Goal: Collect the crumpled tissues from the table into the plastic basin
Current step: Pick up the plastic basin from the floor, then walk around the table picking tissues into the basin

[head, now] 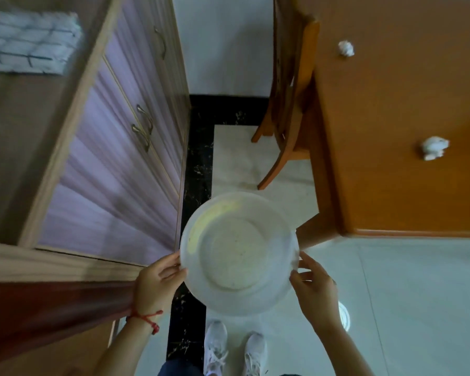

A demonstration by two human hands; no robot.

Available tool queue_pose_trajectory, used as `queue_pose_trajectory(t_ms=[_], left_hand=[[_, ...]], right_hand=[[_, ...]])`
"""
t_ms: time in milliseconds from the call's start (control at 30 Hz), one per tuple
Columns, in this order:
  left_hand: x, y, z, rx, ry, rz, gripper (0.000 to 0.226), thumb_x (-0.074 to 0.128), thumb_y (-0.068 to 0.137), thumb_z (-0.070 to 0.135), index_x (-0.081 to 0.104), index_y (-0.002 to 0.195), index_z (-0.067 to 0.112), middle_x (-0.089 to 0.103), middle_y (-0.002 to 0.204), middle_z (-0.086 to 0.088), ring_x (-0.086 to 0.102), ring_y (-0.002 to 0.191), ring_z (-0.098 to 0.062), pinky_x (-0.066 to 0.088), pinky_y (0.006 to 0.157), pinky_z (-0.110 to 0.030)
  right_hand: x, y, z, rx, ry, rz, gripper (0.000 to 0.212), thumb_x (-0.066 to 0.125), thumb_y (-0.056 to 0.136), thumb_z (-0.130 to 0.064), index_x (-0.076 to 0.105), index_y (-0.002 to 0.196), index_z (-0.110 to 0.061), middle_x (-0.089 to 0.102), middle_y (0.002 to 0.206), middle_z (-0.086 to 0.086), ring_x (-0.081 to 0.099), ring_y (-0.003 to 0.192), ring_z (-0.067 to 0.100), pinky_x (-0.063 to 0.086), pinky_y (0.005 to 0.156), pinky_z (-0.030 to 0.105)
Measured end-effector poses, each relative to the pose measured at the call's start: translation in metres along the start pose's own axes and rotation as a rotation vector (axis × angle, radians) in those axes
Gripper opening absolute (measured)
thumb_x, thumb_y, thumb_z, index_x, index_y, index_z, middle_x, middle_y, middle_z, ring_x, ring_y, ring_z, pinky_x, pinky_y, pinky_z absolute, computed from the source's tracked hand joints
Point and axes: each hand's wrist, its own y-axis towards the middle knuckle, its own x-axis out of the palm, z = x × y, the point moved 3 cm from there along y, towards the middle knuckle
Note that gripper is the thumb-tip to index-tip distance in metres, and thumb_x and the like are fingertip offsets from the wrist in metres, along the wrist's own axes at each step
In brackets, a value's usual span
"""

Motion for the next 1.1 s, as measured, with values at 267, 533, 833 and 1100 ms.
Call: queue_pose_trajectory(t_ms=[267,533,833,1100], left_hand=[[-0.024,-0.037,0.056,0.088,0.083,-0.001,0.034,0.067,0.067,0.014,0.069,0.1,0.021,0.066,0.073,0.038,0.065,0.082,0.004,0.05,0.062,-0.006],[-0.021,-0.074,0.088,0.14,0.169,-0.082,0.036,0.071,0.07,0.014,0.068,0.091,0.042,0.064,0.068,0.04,0.063,0.081,0.009,0.049,0.065,-0.005],[0.009,-0.082,0.087,0.148,0.274,-0.228,0.036,0.07,0.073,0.003,0.067,0.108,0.009,0.064,0.066,0.026,0.063,0.073,0.001,0.048,0.08,-0.028],[0.066,-0.109,0.098,0.126,0.267,-0.396,0.045,0.065,0.075,-0.004,0.062,0.074,0.041,0.064,0.058,0.035,0.06,0.064,0.017,0.044,0.06,0.0]], right_hand=[[-0.039,-0.044,-0.053,-0.004,0.061,0.02,0.037,0.061,0.084,-0.011,0.057,0.119,-0.021,0.061,0.082,-0.01,0.061,0.066,0.009,0.047,0.056,0.016],[-0.076,-0.085,-0.06,0.049,0.085,0.048,0.036,0.058,0.086,-0.012,0.056,0.121,-0.019,0.065,0.092,0.0,0.061,0.069,0.008,0.045,0.054,0.013],[-0.105,-0.123,-0.031,0.172,0.133,0.146,0.037,0.059,0.083,-0.01,0.058,0.119,-0.02,0.063,0.083,-0.005,0.061,0.064,0.004,0.044,0.055,0.016],[-0.147,-0.154,0.015,0.285,0.17,0.28,0.037,0.058,0.082,-0.007,0.059,0.117,-0.019,0.066,0.092,0.004,0.06,0.059,0.001,0.043,0.046,0.01]])
